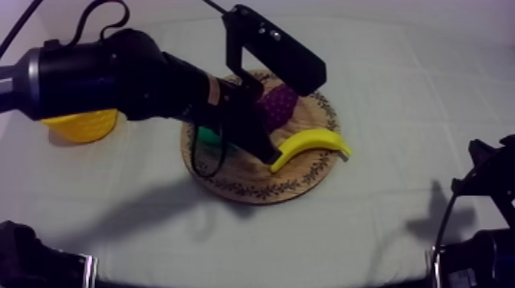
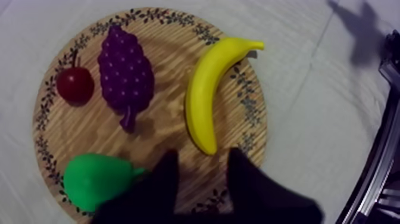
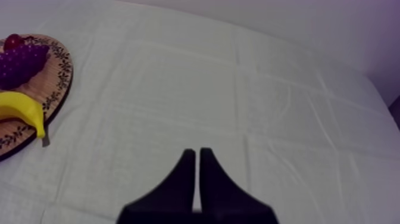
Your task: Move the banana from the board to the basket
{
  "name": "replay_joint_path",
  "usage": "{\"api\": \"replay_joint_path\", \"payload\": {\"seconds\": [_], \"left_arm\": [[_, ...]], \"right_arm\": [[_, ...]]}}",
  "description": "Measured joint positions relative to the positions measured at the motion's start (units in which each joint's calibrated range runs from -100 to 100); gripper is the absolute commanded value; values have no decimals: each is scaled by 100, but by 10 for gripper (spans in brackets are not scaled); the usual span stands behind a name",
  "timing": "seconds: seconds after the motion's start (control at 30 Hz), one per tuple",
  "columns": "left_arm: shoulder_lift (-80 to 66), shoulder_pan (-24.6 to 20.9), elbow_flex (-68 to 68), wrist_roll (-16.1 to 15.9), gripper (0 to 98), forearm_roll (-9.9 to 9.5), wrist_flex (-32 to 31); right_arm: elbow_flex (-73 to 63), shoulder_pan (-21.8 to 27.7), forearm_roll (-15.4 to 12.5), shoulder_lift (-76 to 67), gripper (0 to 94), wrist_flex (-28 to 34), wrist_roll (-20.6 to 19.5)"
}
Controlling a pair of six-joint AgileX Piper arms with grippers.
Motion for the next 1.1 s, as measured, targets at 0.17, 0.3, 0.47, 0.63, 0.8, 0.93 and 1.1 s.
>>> {"api": "replay_joint_path", "payload": {"seconds": [0.17,0.3,0.47,0.63,0.8,0.93,1.1], "left_arm": [[-47,8,0,-17,739,17,100],[-26,12,1,13,711,22,83],[154,-16,-93,41,677,82,112],[594,-53,-481,-88,660,254,348],[1212,-110,-1163,-227,647,431,911],[1813,-120,-1937,-230,641,457,1506],[2638,-115,-3012,-232,640,445,2520]], "right_arm": [[0,0,0,0,6,0,0],[0,0,0,0,6,0,0],[0,0,0,0,6,0,0],[0,0,0,0,6,0,0],[0,0,0,0,6,0,0],[0,0,0,0,6,0,7],[0,0,0,0,6,0,1]]}}
